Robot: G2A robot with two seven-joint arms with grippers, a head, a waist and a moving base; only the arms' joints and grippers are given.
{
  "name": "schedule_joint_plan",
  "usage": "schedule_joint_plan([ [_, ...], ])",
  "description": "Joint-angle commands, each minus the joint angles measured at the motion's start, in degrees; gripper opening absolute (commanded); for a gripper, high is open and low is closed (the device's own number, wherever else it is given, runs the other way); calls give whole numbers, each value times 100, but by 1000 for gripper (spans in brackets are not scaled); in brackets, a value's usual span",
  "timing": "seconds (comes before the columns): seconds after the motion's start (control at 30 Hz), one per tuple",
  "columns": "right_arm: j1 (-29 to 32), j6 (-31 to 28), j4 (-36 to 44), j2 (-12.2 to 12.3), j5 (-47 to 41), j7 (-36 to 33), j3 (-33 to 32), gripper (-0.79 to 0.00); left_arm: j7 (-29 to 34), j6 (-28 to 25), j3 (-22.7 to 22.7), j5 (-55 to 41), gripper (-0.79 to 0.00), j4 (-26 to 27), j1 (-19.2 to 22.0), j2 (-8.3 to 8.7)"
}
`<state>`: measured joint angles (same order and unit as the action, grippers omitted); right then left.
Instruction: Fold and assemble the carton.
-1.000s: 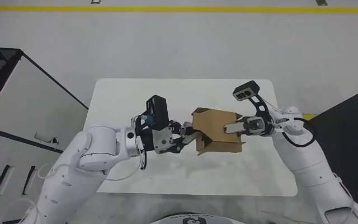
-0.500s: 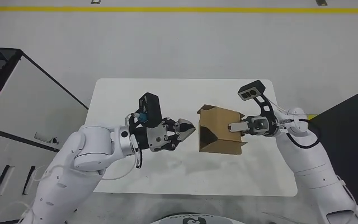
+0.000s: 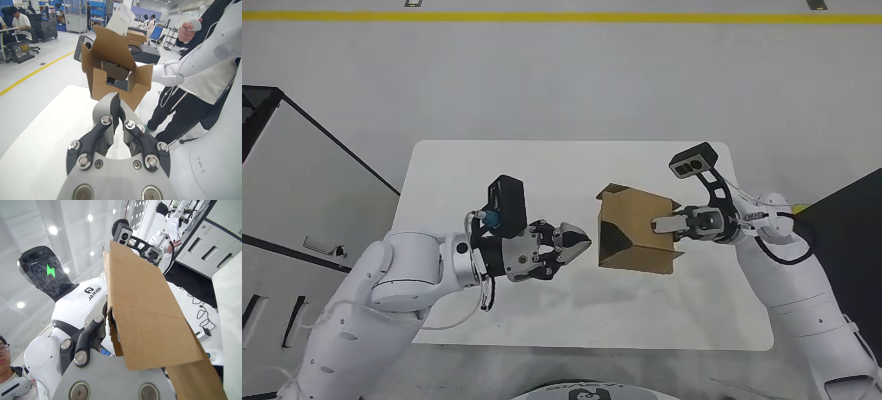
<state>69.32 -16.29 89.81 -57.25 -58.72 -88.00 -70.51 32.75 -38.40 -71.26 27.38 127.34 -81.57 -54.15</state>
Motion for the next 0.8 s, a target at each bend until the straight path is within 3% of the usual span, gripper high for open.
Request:
schedule_joint_plan([
  [0.0,-8,0,5,-6,1,0,41,-785,8,27,85,61,-785,6,42,-9],
  [0.27,-39,0,60,-22,-82,0,194,-785,-9,72,373,127,-785,-56,224,-47],
  [0.77,-59,1,205,-18,-75,0,371,-785,-4,110,470,123,-785,-60,302,-57],
])
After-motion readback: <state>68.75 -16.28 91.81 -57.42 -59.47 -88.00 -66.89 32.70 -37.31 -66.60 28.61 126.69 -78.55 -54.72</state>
